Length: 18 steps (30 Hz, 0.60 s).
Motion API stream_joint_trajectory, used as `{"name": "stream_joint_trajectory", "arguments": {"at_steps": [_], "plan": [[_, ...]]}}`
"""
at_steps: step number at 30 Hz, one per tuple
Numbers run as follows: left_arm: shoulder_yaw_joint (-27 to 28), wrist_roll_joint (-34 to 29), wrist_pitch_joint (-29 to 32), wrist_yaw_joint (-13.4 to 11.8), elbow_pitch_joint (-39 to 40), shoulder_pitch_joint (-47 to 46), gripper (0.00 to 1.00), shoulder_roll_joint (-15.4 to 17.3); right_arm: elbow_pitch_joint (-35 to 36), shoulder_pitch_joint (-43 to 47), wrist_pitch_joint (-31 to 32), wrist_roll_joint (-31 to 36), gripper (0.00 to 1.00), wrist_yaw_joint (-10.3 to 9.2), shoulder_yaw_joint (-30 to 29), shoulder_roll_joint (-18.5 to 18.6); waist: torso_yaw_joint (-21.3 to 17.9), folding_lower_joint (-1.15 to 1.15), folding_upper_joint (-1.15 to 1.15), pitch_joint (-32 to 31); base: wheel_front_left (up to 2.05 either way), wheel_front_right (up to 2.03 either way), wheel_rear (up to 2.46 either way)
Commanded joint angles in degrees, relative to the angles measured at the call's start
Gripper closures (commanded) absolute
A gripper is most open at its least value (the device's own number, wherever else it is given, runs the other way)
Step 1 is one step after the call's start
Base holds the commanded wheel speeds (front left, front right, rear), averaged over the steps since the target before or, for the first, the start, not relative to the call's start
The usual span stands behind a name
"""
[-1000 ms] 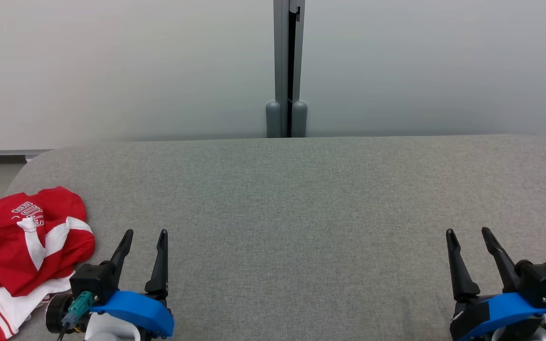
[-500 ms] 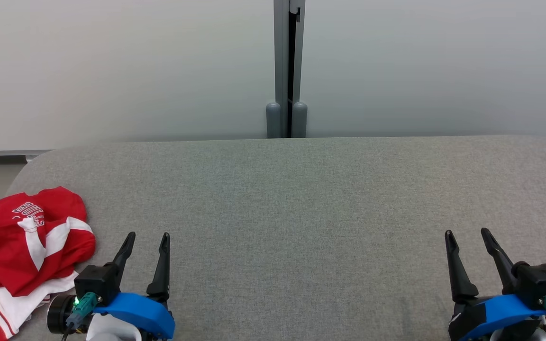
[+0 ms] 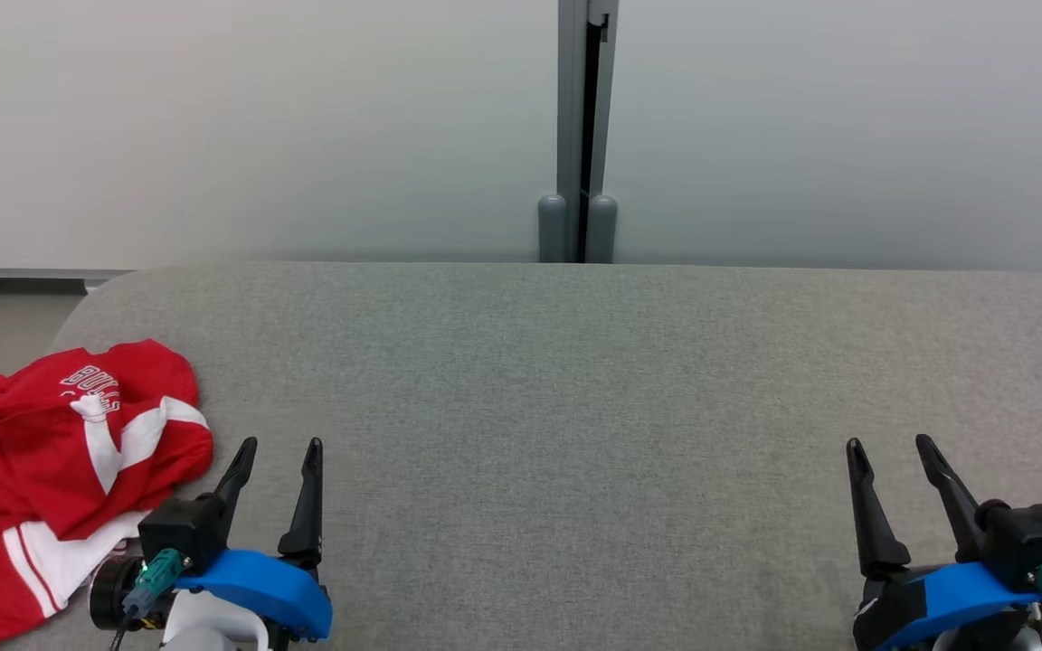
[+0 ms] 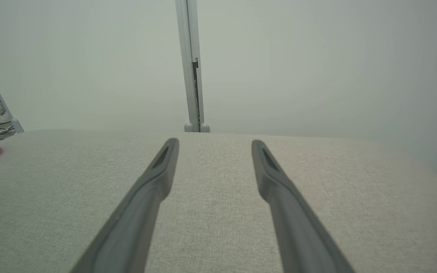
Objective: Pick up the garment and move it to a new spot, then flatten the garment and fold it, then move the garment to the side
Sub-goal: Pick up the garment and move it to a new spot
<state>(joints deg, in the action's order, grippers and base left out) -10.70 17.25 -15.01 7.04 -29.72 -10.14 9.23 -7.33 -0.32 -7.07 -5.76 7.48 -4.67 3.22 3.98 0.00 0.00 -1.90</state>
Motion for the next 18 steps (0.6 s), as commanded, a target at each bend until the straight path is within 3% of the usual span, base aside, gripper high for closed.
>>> {"name": "stream_joint_trajectory", "arguments": {"at_steps": [1,18], "plan": [[0.2,0.2,-0.2,-0.5,-0.1,-1.0,0.0,0.4,0.7,0.3,0.3,-0.3,0.0,0.02,0.7,-0.2,1.8,0.0,0.0,0.5,0.0,0.0,0.0],[4.3,1.6,-0.2,-2.4,1.8,-0.1,0.0,1.3,3.6,-1.0,1.9,-1.5,0.0,0.02,3.8,-0.2,16.5,0.0,0.0,2.0,0.0,0.0,0.0]]}}
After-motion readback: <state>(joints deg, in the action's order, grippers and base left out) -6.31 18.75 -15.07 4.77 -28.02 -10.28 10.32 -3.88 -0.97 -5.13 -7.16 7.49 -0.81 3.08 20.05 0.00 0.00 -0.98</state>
